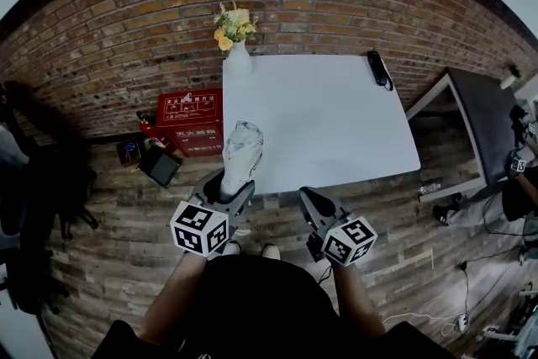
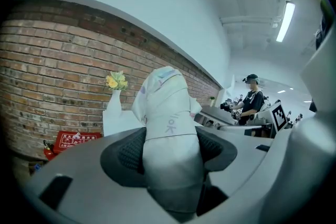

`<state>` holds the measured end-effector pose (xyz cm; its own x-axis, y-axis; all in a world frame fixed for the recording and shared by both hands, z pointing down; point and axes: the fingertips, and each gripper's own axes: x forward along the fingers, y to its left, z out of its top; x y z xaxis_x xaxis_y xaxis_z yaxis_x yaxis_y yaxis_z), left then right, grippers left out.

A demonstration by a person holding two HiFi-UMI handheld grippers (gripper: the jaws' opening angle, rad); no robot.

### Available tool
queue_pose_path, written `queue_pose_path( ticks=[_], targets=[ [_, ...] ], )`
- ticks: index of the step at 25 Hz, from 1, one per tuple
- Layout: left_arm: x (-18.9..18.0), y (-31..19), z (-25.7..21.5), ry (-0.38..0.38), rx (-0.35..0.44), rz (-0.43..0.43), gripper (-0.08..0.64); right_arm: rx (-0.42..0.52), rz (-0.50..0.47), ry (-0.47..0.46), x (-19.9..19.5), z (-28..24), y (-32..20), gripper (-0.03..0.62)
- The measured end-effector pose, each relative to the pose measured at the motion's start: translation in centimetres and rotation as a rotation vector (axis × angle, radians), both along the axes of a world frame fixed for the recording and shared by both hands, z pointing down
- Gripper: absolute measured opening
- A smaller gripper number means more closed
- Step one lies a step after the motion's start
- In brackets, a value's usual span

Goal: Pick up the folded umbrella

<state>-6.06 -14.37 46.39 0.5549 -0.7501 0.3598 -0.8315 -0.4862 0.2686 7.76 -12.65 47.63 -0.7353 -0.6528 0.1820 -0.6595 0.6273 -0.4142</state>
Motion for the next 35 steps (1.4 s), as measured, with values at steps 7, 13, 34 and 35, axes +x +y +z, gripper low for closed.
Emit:
queue_pose_path(
  ticks=[7,13,34,35],
  targets=[
    [-2.3,0.0,-1.5,0.035,0.018,0.04,0.27,0.078,0.057,-0.023,-1.8,-4.1,-0.2,0.021],
    [-4.7,0.2,-4.4,0.08,0.074,0.053,0.27,0.134,0.12,-0.034,-1.6,-7.0,0.3,0.021],
    [-8.1,0.5,-5.5,0.125,0.107,0.077,0.27,0.126,0.21,-0.031,-2.3,-7.7,1.8,0.021],
    [-8.1,0.6,-5.5,0.126,0.106,0.082,0.27,0.127,0.214,-0.03,-2.3,-7.7,1.9,0.021]
  ],
)
